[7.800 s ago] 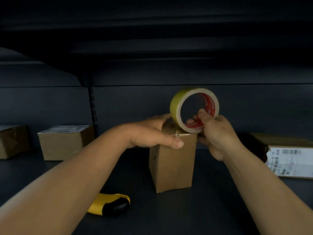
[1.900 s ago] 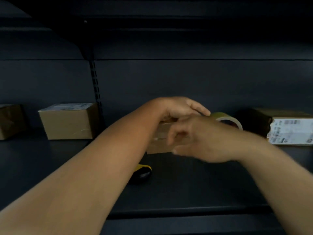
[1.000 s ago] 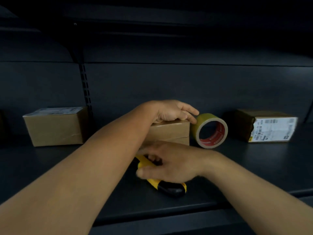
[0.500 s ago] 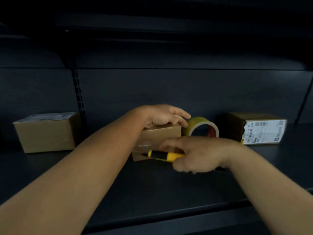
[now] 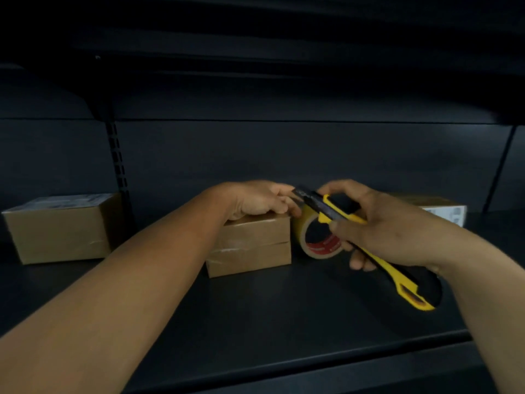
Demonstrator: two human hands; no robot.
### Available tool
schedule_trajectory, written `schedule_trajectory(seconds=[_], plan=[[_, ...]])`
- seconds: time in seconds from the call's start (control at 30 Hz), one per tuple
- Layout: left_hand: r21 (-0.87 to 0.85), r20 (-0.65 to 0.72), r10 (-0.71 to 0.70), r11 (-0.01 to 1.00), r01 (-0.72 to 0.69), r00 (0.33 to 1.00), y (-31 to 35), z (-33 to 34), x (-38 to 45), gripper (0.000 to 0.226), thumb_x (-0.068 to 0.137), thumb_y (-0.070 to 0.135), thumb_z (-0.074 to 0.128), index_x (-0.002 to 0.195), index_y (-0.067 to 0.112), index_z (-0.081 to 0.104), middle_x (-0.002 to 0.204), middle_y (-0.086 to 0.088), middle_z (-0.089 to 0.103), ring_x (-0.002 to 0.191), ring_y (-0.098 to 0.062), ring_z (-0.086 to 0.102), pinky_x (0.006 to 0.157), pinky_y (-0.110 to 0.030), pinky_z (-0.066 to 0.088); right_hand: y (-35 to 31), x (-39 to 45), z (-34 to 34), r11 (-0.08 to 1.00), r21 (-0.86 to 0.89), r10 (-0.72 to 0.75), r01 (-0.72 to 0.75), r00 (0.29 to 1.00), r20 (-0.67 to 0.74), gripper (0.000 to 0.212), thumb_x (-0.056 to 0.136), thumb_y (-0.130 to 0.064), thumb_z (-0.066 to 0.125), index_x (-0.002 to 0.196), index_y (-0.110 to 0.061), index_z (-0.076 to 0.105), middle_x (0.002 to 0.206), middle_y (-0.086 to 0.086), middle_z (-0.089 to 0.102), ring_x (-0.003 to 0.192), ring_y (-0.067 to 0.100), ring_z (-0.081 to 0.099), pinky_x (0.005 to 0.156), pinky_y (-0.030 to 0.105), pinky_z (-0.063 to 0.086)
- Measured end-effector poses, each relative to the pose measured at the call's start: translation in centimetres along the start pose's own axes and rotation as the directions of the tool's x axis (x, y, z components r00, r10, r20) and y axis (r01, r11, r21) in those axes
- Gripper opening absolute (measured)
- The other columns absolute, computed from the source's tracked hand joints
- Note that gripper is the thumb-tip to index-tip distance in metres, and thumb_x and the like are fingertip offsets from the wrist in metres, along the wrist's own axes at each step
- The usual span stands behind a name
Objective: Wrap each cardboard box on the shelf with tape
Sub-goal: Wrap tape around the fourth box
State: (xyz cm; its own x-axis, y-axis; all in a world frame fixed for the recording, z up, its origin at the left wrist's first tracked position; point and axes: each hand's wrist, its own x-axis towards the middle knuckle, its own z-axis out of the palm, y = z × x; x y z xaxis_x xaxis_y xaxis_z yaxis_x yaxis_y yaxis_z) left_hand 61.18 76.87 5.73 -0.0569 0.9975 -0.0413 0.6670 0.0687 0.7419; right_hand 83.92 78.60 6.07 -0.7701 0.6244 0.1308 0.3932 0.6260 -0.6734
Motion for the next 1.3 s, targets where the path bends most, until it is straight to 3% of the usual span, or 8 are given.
schedule_trajectory(seconds=[0.2,0.43,0.57,0.7,0.77,0.97,1.1,1.3], plan=[[0.055,0.035,-0.011,0.998,0.009,0.999,0.2,0.0,0.1,0.051,0.096,-0.001,0.041,0.14,0.026,0.044,0.109,0.01,0.064,0.099,0.001,0.059,0.082,-0.016,0.045,-1.0,0.5,0.9,0.91,-0.379,0.209,-0.171,0.976,0.061,0.07,0.096,-0.013,0.049,0.139,-0.057,0.016,0.106,0.005,0.063,0.076,0.02,0.071,0.069,0.033,0.06],[0.068,0.033,0.001,0.998,-0.003,0.999,0.3,0.1,0.1,0.052,0.096,0.001,0.041,0.141,0.028,0.042,0.111,0.01,0.061,0.103,-0.004,0.056,0.093,-0.021,0.04,-3.4,1.2,1.1,0.715,-0.687,0.283,-0.132,0.953,0.112,0.093,0.09,-0.007,0.061,0.145,-0.049,0.0,0.139,0.005,0.047,0.114,0.025,0.058,0.092,0.036,0.051],[0.082,0.031,0.012,0.997,-0.015,0.999,0.1,0.0,0.2,0.052,0.096,0.002,0.041,0.14,0.03,0.042,0.117,0.009,0.061,0.112,-0.008,0.053,0.102,-0.027,0.036,-3.8,1.8,1.6,0.669,-0.739,0.272,-0.084,0.952,0.138,0.092,0.09,-0.007,0.06,0.148,-0.045,-0.001,0.144,0.003,0.042,0.114,0.025,0.057,0.088,0.033,0.051],[0.101,0.043,0.019,0.995,-0.023,0.999,0.0,0.1,0.2,0.054,0.096,0.0,0.04,0.142,0.027,0.039,0.123,0.005,0.061,0.112,-0.007,0.053,0.096,-0.021,0.038,-3.0,3.0,2.2,0.668,-0.743,0.282,-0.041,0.938,0.202,0.091,0.088,-0.003,0.06,0.148,-0.043,0.006,0.137,0.001,0.049,0.076,0.013,0.053,0.073,0.027,0.051],[0.101,0.048,0.02,0.995,-0.025,0.999,0.0,0.0,0.4,0.054,0.096,-0.002,0.039,0.143,0.025,0.038,0.123,0.004,0.061,0.112,-0.007,0.054,0.093,-0.019,0.039,-2.1,3.4,2.4,0.694,-0.719,0.286,-0.03,0.929,0.237,0.086,0.089,-0.005,0.06,0.147,-0.044,0.01,0.135,0.0,0.049,0.075,0.012,0.05,0.074,0.026,0.05],[0.093,0.052,0.028,0.995,-0.033,0.998,-0.3,-0.1,0.7,0.054,0.096,-0.001,0.041,0.142,0.028,0.039,0.13,0.011,0.057,0.116,-0.005,0.051,0.097,-0.021,0.038,-0.3,3.7,2.2,0.774,-0.631,0.233,-0.048,0.949,0.213,0.085,0.091,-0.008,0.059,0.142,-0.054,0.01,0.082,-0.01,0.042,0.08,0.014,0.056,0.08,0.03,0.055],[0.096,0.018,0.034,0.995,-0.036,0.999,-0.3,0.0,0.6,0.052,0.095,-0.001,0.042,0.14,0.026,0.043,0.127,0.011,0.059,0.116,-0.004,0.051,0.096,-0.019,0.038,1.4,3.3,1.9,0.81,-0.584,0.225,-0.05,0.946,0.232,0.069,0.096,-0.02,0.047,0.143,-0.05,0.007,0.103,-0.002,0.058,0.071,0.012,0.065,0.075,0.028,0.056],[0.081,0.001,0.026,0.996,-0.026,1.0,-0.1,0.2,0.5,0.049,0.095,-0.003,0.042,0.136,0.024,0.048,0.126,0.009,0.059,0.11,-0.001,0.052,0.09,-0.014,0.04,3.6,3.2,1.3,0.793,-0.604,0.262,-0.086,0.942,0.21,0.055,0.098,-0.037,0.041,0.145,-0.046,0.013,0.111,-0.003,0.046,0.091,0.012,0.049,0.077,0.024,0.039]])
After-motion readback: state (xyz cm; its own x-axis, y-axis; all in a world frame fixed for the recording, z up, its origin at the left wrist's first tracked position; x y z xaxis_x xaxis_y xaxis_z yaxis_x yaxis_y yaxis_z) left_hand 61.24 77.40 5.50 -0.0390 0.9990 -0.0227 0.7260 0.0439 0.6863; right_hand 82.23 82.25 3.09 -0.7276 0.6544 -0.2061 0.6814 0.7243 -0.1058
